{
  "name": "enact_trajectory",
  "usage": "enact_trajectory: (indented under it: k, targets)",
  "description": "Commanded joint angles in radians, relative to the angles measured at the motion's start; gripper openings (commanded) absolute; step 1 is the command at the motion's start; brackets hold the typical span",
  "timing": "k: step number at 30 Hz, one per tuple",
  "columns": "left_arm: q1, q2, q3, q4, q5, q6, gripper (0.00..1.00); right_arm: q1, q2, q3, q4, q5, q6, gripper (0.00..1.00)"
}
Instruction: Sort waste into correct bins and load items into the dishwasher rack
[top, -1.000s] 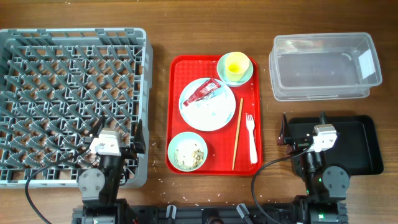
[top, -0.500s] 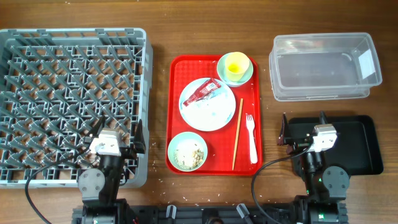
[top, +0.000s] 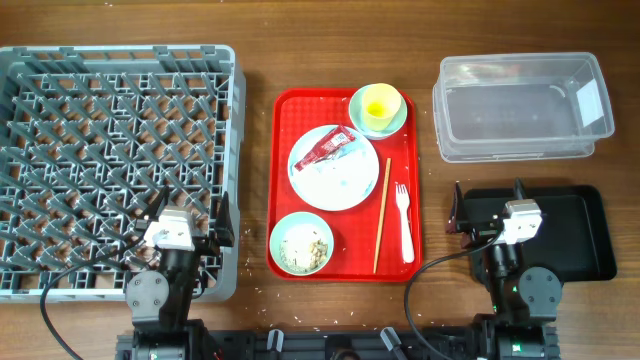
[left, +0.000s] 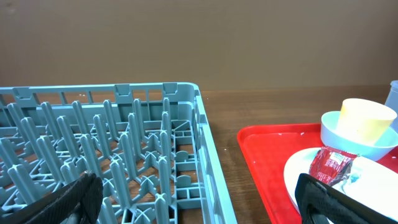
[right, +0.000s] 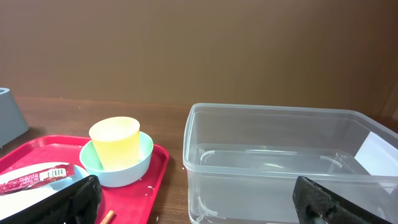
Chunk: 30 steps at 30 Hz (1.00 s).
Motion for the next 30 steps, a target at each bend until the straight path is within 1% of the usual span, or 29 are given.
enact_trajectory:
  k: [1, 25, 27, 28, 29, 30]
  targets:
    - [-0.003, -0.007, -0.007, -0.003, 0.005, 0.016, 1.00, -0.005, -0.006, -0.002, 0.005, 0.016, -0.019, 1.00]
    - [-0.003, -0.007, -0.007, 0.000, 0.006, 0.016, 1.00, -0.005, -0.006, -0.002, 0.005, 0.016, -0.020, 1.00]
    - [-0.003, -0.007, -0.007, 0.000, 0.006, 0.016, 1.00, -0.005, -0.006, -0.002, 0.018, 0.003, -0.004, 1.00]
    - [-0.003, -0.007, -0.007, 0.000, 0.006, 0.016, 1.00, -0.005, -0.006, -0.002, 0.032, -0.100, 0.089, 0.99]
    - [-0.003, -0.007, -0.007, 0.000, 0.006, 0.016, 1.00, -0.005, -0.006, -0.002, 0.039, -0.245, 0.240, 1.00]
    - [-0.003, -0.007, -0.007, 0.000, 0.006, 0.016, 1.00, -0.005, -0.006, -0.002, 0.037, -0.441, 0.481, 1.00]
